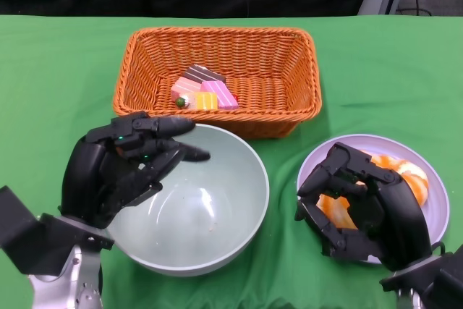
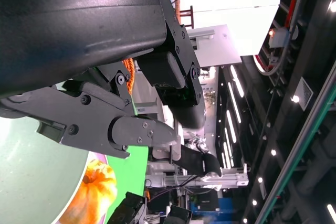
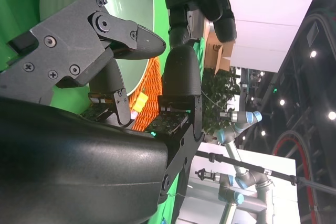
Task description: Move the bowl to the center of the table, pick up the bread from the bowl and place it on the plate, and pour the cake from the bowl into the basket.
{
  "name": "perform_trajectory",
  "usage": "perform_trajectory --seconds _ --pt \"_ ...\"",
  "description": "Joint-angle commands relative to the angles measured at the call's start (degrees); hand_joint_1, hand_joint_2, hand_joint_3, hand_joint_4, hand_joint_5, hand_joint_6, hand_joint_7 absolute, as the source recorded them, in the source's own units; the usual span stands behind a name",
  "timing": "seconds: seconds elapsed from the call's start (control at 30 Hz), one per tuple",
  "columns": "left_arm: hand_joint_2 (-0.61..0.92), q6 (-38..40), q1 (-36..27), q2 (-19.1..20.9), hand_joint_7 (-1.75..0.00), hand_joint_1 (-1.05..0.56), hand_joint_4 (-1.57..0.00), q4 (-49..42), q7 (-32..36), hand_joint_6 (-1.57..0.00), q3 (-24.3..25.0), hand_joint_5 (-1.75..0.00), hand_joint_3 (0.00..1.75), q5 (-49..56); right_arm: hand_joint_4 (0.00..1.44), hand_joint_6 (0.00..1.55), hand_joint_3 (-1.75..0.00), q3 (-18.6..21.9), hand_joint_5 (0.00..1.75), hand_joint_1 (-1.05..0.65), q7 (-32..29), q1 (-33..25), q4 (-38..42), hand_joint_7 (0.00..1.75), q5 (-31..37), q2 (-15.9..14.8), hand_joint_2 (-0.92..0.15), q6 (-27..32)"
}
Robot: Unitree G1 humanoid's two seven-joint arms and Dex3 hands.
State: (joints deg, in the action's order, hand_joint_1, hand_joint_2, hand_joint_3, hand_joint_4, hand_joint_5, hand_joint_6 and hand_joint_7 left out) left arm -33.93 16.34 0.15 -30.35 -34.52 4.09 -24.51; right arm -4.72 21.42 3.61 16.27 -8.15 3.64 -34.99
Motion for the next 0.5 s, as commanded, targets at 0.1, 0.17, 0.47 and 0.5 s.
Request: perform_trajectory --seconds 0.1,0.17,0.47,0.5 --pt "0.71 -1.83 -0.39 1.6 -1.32 -0.03 -0.81 -1.04 -0.39 -0.82 -0.02 -1.6 0.86 4.63 0.74 0.65 -0.9 -0.55 1.57 -0.26 0.43 -0.65 -1.12 1.34 0.01 -0.97 -0.54 -0.63" --pt "0.62 -2.1 -0.74 1.76 -1.43 -0.01 -0.86 -0.85 -1.39 -0.83 -0.34 -1.65 1.04 5.37 0.74 0.66 -0.85 -0.92 1.57 -0.28 0.39 -0.84 -1.58 1.34 0.43 -1.11 -0.57 -0.81" --pt "0.49 4.81 -4.57 3.88 -1.46 -0.06 -0.87 11.64 -4.94 -0.81 -4.09 -1.67 1.27 5.37 0.75 0.7 -0.77 -3.79 1.56 -0.3 -0.08 -4.0 -14.51 1.24 0.8 -2.47 -0.59 6.55" --pt "0.48 6.1 -5.24 3.97 -1.44 -0.07 -0.87 13.58 -4.49 -0.81 -4.46 -1.66 1.27 5.44 0.75 0.7 -0.74 -4.12 1.56 -0.3 0.03 -4.45 -16.4 1.23 0.59 -2.83 -0.61 7.91"
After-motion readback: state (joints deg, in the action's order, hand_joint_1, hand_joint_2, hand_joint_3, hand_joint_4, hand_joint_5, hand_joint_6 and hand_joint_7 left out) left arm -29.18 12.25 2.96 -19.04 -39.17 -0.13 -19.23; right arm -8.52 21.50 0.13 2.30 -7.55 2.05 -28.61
